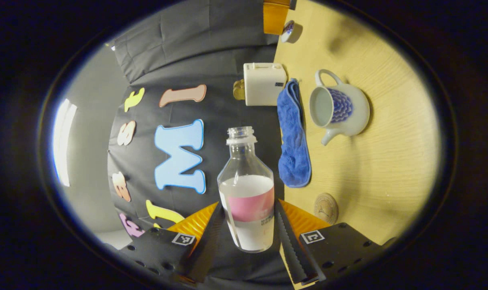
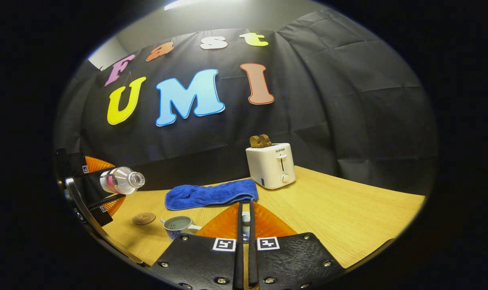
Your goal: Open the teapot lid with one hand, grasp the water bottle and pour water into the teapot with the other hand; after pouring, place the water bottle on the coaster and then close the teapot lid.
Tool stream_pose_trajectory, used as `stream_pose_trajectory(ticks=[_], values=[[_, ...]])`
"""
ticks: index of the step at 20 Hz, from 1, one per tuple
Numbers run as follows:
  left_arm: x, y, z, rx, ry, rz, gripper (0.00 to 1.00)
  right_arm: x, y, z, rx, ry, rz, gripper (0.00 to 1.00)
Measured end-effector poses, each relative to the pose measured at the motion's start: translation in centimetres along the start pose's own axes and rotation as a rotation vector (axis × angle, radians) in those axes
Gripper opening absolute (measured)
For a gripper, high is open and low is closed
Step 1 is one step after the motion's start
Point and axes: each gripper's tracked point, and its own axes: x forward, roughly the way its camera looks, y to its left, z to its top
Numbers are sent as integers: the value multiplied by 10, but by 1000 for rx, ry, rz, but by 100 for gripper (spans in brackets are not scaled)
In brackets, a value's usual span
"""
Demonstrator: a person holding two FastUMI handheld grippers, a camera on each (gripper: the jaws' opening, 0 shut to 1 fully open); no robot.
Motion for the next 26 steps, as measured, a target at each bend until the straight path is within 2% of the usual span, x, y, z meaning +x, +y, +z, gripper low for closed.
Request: stream_pose_trajectory(ticks=[3,8,16,26], values=[[-1,7,1,88,-13,5,87,0,-1,1,16,2,2,5],[4,10,3,176,-23,2,87,0,-2,2,17,-5,4,5],[12,11,7,254,-46,-10,87,-1,-2,2,20,-3,6,5],[16,14,8,301,-52,-10,87,-1,-2,1,23,0,11,5]])
